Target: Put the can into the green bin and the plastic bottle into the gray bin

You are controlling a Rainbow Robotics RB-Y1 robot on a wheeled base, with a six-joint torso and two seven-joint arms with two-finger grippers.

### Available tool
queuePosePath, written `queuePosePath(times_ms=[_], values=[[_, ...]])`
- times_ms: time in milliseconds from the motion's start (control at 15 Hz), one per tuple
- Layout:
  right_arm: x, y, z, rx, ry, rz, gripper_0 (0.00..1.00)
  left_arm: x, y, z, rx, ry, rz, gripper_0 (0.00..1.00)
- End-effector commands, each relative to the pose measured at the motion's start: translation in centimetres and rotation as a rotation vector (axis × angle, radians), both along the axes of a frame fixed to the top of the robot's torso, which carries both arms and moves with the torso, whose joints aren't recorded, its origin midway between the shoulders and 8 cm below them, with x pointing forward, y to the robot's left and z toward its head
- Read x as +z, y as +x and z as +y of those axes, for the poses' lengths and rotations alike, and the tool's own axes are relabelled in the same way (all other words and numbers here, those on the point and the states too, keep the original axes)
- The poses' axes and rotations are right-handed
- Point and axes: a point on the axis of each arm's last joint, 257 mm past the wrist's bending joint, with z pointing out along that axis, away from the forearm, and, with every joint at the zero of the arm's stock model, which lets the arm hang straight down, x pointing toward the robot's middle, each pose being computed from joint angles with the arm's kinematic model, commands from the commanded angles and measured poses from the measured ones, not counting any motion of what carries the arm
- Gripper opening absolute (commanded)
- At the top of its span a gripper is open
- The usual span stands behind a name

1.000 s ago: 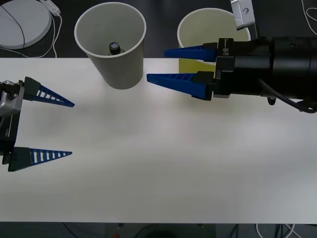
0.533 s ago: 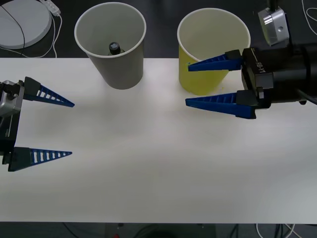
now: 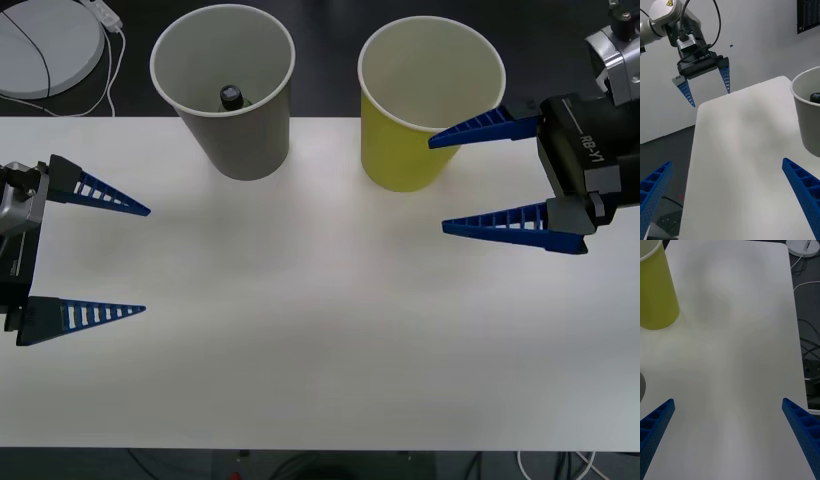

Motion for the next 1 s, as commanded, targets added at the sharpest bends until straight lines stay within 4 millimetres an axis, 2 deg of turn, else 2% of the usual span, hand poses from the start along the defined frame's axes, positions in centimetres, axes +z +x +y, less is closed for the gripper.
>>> queuePosePath(times_ms=[67,600,1000], values=[[0.0,-1.0,-1.1,0.005,-0.032,-0.008,1.0,0.0,0.0,0.0,0.0,0.0,0.0,1.0],[-1.0,-4.9,-5.1,-0.051,-0.145,-0.018,1.0,0.0,0.0,0.0,0.0,0.0,0.0,1.0],[-1.3,-7.0,-6.8,-0.018,-0.193,-0.108,1.0,0.0,0.0,0.0,0.0,0.0,0.0,1.0]])
